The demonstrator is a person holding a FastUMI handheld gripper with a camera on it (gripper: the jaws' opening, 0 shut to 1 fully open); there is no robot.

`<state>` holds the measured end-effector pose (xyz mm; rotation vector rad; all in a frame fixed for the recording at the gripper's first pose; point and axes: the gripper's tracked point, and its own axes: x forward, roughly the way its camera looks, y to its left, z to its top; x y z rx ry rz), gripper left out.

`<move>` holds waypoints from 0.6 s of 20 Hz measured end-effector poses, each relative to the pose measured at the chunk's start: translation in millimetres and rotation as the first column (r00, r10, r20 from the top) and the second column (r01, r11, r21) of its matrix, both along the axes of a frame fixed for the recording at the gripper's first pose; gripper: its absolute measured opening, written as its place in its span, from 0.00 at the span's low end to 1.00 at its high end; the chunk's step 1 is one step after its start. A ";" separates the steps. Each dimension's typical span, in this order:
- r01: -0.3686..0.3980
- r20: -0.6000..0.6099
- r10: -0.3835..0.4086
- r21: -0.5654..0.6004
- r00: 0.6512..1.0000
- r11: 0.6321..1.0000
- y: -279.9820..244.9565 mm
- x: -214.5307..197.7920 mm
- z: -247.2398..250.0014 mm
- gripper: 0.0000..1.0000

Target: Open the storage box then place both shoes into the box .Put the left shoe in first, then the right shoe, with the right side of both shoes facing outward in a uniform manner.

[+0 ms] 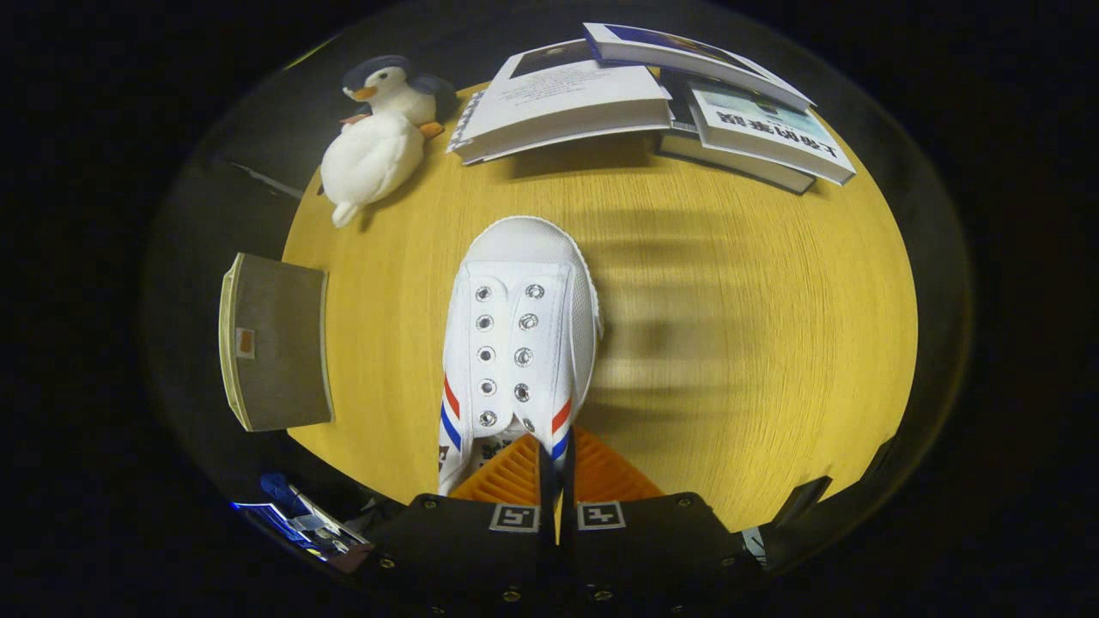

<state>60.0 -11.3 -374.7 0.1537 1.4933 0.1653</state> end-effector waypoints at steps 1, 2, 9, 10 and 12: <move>-0.008 0.008 0.008 0.011 1.000 1.000 8.5 1.6 9.3 0.02; -0.023 0.017 0.023 0.021 1.000 1.000 17.2 4.6 18.5 0.02; -0.144 0.081 0.139 0.072 0.987 0.987 87.9 18.3 66.4 0.02; -0.162 0.083 0.156 0.073 0.984 0.984 97.5 19.3 70.5 0.02; -0.196 0.084 0.190 0.077 0.978 0.977 118.0 19.4 74.4 0.02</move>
